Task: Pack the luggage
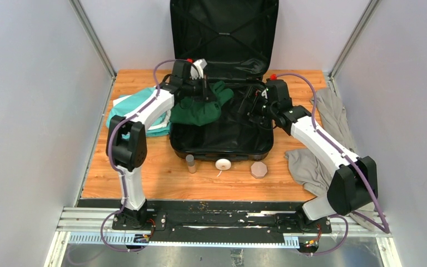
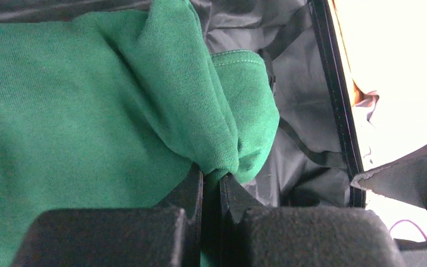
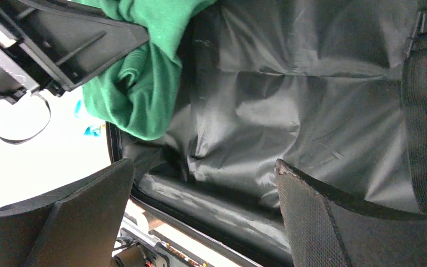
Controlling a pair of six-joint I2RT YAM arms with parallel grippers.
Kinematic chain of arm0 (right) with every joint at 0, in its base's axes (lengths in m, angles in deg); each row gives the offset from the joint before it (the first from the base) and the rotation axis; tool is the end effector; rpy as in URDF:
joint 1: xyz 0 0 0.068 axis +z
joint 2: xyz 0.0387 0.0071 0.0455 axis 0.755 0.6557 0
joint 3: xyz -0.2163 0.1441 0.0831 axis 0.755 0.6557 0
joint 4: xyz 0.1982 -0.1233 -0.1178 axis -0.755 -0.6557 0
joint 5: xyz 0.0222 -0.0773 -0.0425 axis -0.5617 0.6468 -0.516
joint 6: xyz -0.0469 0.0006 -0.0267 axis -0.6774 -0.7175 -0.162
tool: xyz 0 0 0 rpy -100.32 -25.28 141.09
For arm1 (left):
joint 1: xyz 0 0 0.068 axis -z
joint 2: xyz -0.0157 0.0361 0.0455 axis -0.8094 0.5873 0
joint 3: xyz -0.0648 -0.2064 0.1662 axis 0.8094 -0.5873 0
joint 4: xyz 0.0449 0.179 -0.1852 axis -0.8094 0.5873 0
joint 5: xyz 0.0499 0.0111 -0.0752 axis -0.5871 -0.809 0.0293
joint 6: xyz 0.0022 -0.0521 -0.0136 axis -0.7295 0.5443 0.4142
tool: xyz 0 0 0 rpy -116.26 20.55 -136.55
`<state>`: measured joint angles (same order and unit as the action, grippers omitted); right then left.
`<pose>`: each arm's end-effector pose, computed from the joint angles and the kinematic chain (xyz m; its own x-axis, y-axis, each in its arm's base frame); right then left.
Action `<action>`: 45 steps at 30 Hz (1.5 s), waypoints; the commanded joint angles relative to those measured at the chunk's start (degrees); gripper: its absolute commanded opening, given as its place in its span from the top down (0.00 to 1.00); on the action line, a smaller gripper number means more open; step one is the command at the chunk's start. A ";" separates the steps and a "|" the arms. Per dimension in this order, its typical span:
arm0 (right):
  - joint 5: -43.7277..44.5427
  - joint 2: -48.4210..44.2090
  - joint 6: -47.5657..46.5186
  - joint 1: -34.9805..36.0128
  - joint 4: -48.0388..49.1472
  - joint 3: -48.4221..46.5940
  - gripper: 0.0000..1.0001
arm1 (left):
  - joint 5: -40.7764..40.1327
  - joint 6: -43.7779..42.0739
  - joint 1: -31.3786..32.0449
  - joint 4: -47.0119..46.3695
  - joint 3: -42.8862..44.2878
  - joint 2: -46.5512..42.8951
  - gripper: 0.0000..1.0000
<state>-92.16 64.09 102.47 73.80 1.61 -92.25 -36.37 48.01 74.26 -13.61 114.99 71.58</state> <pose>0.2985 0.1466 0.3237 -0.7288 0.4263 -0.5358 -0.0986 0.7091 0.6982 0.4173 -0.1721 0.2840 -0.7595 -0.0910 -0.6441 0.4091 0.7030 -0.5817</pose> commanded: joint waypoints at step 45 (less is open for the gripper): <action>-1.40 23.15 -10.70 1.56 -6.66 -11.86 0.28 | -14.64 -29.70 -19.18 15.49 -2.58 0.53 0.00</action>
<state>-96.86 90.23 95.60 75.16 -0.18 -103.27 -45.31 22.26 55.07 3.04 113.33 72.81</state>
